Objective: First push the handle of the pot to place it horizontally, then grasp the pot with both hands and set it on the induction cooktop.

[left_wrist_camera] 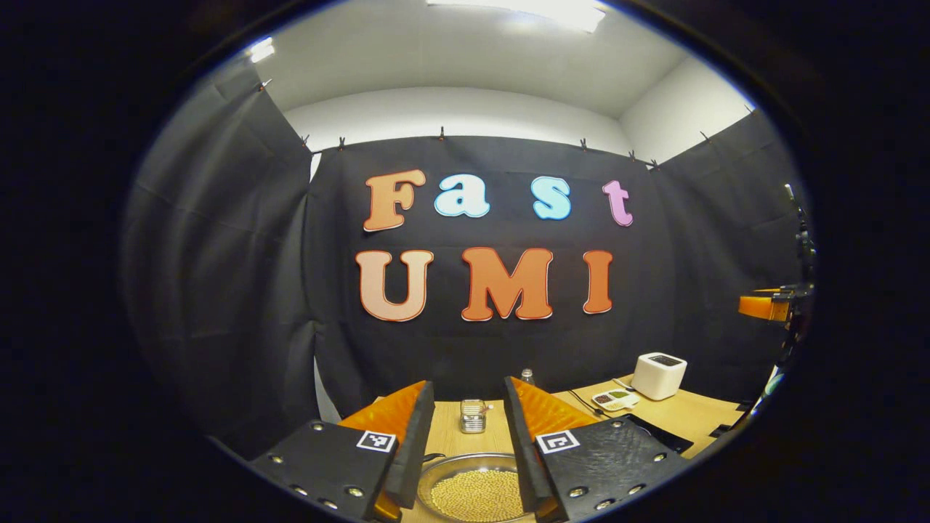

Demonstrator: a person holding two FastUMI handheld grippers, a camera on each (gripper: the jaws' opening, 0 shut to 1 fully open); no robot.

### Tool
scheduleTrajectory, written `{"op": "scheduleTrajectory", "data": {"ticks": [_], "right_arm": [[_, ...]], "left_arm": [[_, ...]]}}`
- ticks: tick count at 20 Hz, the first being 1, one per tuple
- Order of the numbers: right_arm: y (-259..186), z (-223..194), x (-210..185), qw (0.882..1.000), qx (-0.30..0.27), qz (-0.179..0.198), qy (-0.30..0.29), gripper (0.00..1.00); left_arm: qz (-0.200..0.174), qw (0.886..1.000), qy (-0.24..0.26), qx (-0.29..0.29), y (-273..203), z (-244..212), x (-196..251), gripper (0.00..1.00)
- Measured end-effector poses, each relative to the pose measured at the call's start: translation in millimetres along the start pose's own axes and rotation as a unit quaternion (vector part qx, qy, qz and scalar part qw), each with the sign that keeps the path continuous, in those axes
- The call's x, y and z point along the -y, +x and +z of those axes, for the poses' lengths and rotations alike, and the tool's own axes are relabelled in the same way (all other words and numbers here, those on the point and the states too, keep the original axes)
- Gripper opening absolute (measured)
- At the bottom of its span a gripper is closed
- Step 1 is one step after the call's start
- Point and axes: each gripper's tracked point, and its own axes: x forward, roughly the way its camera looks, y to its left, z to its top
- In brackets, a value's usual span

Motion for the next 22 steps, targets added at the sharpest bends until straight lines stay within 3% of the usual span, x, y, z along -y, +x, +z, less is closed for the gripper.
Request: {"op": "scheduleTrajectory", "data": {"ticks": [1,3,5,6,7,8,14,17,18,20,22], "right_arm": [[0,0,-1,1.000,-0.001,0.001,0.000,0.95],[-1,-1,-2,1.000,-0.001,0.003,-0.004,0.95],[-1,-1,-1,1.000,-0.001,0.003,-0.006,1.00],[-1,-1,-1,1.000,-0.001,0.003,-0.005,0.95],[-1,-1,-1,1.000,-0.001,0.002,-0.004,0.95],[-1,-1,0,1.000,0.000,0.002,-0.002,0.95],[2,-2,7,1.000,-0.001,-0.005,0.005,1.00],[3,-2,11,1.000,-0.001,-0.009,0.006,1.00],[4,-2,12,1.000,-0.001,-0.010,0.007,0.95],[5,-4,13,1.000,-0.002,-0.011,0.010,1.00],[6,-7,13,1.000,-0.004,-0.009,0.012,0.95]], "left_arm": [[-0.006,1.000,-0.005,-0.003,1,-2,3,0.51],[-0.023,1.000,-0.011,-0.010,1,-7,13,0.30],[-0.037,0.999,-0.008,-0.023,2,-18,18,0.18],[-0.041,0.999,-0.005,-0.030,0,-25,20,0.18],[-0.046,0.998,-0.003,-0.038,0,-32,21,0.05],[-0.052,0.998,-0.001,-0.046,-1,-41,28,0.01],[-0.101,0.986,-0.006,-0.132,-24,-127,64,0.02],[-0.119,0.976,-0.009,-0.185,-39,-172,80,0.02],[-0.125,0.972,-0.009,-0.201,-45,-186,85,0.02],[-0.138,0.964,-0.015,-0.229,-56,-212,96,0.02],[-0.146,0.955,-0.021,-0.258,-65,-237,103,0.03]]}}
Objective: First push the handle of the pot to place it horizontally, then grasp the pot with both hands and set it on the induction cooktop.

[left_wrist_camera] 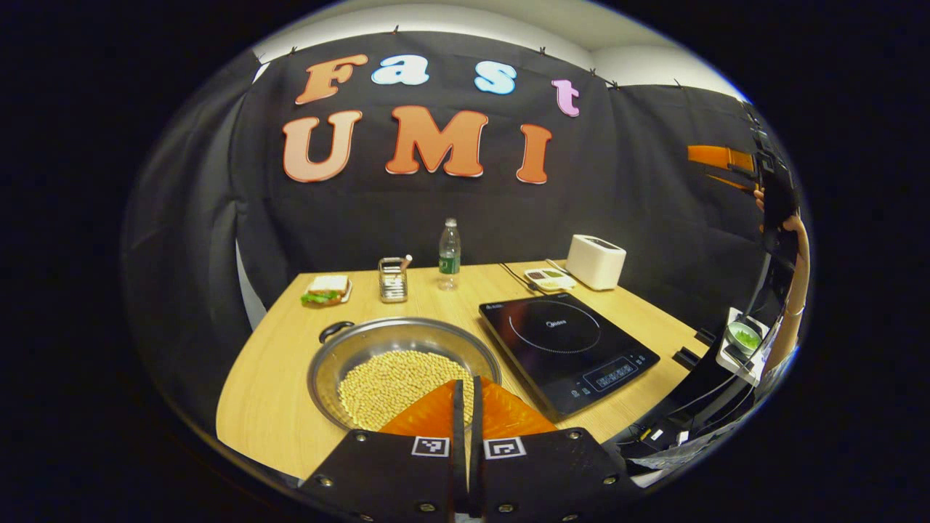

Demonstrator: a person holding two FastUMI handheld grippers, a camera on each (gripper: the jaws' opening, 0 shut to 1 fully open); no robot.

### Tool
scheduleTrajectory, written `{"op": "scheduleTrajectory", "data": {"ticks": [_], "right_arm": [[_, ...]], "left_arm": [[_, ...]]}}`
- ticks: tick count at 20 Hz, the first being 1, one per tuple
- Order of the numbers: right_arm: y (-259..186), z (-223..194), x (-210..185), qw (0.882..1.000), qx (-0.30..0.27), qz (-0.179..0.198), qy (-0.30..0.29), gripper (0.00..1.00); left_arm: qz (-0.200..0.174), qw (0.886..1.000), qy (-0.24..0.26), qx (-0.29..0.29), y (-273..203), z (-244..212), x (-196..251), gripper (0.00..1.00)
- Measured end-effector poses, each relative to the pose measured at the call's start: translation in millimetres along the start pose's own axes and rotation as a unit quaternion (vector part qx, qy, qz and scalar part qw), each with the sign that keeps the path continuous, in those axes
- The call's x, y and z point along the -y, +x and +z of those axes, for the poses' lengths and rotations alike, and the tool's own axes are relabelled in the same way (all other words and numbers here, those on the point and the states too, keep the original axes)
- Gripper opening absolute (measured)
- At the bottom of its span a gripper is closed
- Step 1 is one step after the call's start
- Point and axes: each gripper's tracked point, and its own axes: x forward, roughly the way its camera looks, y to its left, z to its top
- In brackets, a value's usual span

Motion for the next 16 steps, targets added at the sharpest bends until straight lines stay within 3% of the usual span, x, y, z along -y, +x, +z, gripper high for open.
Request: {"op": "scheduleTrajectory", "data": {"ticks": [5,6,10,14,15,16], "right_arm": [[0,-11,3,1.000,-0.013,0.003,0.002,0.95],[0,-11,3,1.000,-0.014,0.004,0.004,1.00],[-3,-7,13,1.000,-0.005,-0.005,0.001,0.95],[-7,-6,14,1.000,-0.002,-0.006,0.003,0.95],[-7,-7,15,1.000,-0.003,-0.006,0.001,1.00],[-8,-9,16,1.000,-0.005,-0.006,-0.001,0.95]], "left_arm": [[-0.007,0.998,-0.004,-0.061,17,-53,6,0.02],[-0.011,0.997,-0.009,-0.074,21,-66,9,0.02],[-0.013,0.993,-0.021,-0.112,23,-101,11,0.03],[-0.009,0.990,-0.030,-0.139,34,-124,10,0.03],[-0.008,0.989,-0.032,-0.142,36,-125,10,0.03],[-0.007,0.989,-0.033,-0.144,39,-125,9,0.02]]}}
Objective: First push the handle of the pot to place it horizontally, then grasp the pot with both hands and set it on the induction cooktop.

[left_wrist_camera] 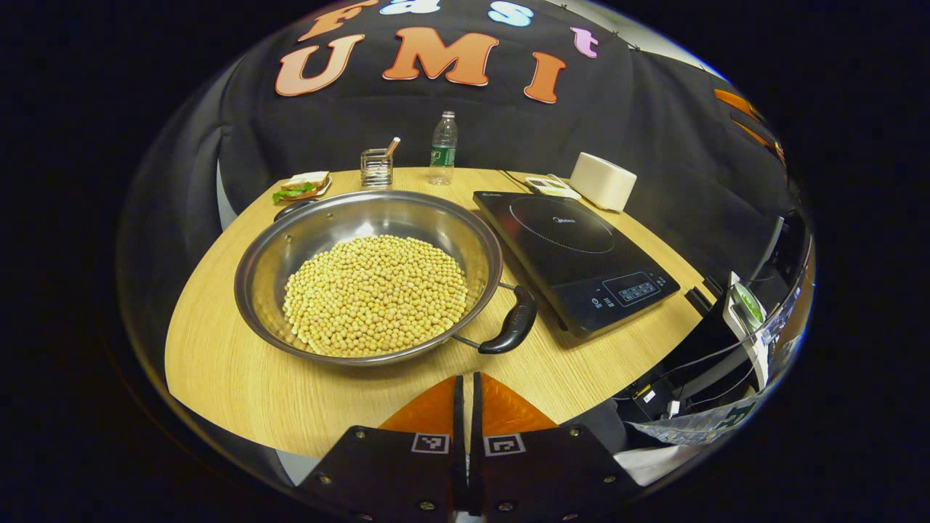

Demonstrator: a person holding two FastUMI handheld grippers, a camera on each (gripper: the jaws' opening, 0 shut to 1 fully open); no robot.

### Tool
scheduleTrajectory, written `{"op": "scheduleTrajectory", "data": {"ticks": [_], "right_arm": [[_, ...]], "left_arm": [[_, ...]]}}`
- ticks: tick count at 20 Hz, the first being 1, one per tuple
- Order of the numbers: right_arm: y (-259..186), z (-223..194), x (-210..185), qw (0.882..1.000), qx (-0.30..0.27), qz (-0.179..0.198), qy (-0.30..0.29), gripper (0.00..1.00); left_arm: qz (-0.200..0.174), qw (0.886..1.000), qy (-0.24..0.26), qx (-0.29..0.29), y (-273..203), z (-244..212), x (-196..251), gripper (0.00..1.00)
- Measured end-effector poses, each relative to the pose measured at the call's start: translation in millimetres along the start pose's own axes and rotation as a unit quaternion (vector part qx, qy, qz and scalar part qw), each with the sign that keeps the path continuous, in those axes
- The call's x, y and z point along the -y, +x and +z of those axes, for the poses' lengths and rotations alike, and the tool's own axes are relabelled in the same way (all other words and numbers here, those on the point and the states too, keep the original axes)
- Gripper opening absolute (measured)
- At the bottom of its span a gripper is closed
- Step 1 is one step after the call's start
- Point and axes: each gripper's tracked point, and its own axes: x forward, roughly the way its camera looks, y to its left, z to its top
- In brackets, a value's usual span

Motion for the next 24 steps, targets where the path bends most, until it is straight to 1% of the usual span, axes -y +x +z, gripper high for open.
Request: {"op": "scheduleTrajectory", "data": {"ticks": [3,8,11,18,24], "right_arm": [[-3,-2,5,1.000,-0.004,-0.004,-0.003,0.95],[-4,-1,15,1.000,0.000,-0.014,-0.002,0.95],[-3,-7,19,1.000,-0.010,-0.018,-0.004,0.95],[-1,-13,29,0.999,-0.018,-0.027,-0.002,0.95],[-1,-15,34,0.999,-0.019,-0.034,-0.003,0.95]], "left_arm": [[-0.003,1.000,0.007,0.005,6,10,6,0.04],[-0.007,1.000,0.024,0.005,16,21,16,0.02],[-0.015,1.000,0.019,0.004,27,29,22,0.02],[-0.022,0.999,0.031,0.005,55,45,33,0.02],[-0.026,0.999,0.021,0.011,69,56,35,0.02]]}}
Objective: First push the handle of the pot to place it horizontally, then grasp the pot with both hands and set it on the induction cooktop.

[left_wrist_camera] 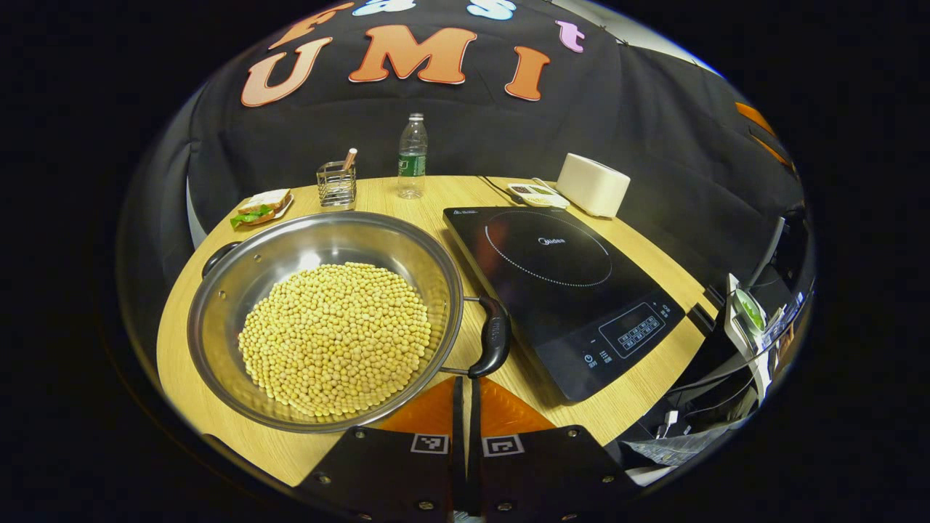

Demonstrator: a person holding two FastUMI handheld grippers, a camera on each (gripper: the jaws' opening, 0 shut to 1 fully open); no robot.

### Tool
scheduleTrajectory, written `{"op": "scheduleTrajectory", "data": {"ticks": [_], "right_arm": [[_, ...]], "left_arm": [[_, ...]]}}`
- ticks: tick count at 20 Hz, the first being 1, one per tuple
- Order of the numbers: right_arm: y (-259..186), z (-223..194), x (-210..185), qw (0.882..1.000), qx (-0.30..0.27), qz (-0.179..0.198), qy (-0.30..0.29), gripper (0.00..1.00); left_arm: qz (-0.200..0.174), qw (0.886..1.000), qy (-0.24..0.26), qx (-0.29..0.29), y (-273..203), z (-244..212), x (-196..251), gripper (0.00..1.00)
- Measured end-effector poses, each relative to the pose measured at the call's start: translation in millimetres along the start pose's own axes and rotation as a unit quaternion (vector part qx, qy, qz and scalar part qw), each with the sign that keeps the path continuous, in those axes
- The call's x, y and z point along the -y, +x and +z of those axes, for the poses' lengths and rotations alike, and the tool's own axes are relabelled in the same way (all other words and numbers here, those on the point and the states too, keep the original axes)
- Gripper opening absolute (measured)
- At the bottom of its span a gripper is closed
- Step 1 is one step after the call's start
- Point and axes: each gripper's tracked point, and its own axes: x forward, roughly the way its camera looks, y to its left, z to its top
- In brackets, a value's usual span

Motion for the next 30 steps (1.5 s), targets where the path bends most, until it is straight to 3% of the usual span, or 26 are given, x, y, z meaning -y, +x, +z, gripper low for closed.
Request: {"op": "scheduleTrajectory", "data": {"ticks": [9,10,12,19,20,30], "right_arm": [[5,-5,10,1.000,-0.006,-0.009,0.005,0.95],[6,-7,12,1.000,-0.007,-0.010,0.006,1.00],[9,-9,16,1.000,-0.008,-0.016,0.005,0.95],[15,-18,29,0.999,-0.014,-0.035,-0.001,0.95],[16,-20,30,0.999,-0.016,-0.035,0.000,1.00],[29,-34,31,0.999,-0.029,-0.038,-0.001,0.95]], "left_arm": [[-0.006,1.000,0.007,-0.004,19,13,3,0.01],[-0.006,1.000,0.010,-0.004,22,14,3,0.01],[-0.007,1.000,0.012,-0.004,27,18,5,0.01],[-0.013,1.000,-0.001,-0.003,48,34,8,0.01],[-0.012,1.000,0.000,-0.003,51,35,8,0.01],[-0.008,1.000,-0.003,0.002,75,50,11,0.01]]}}
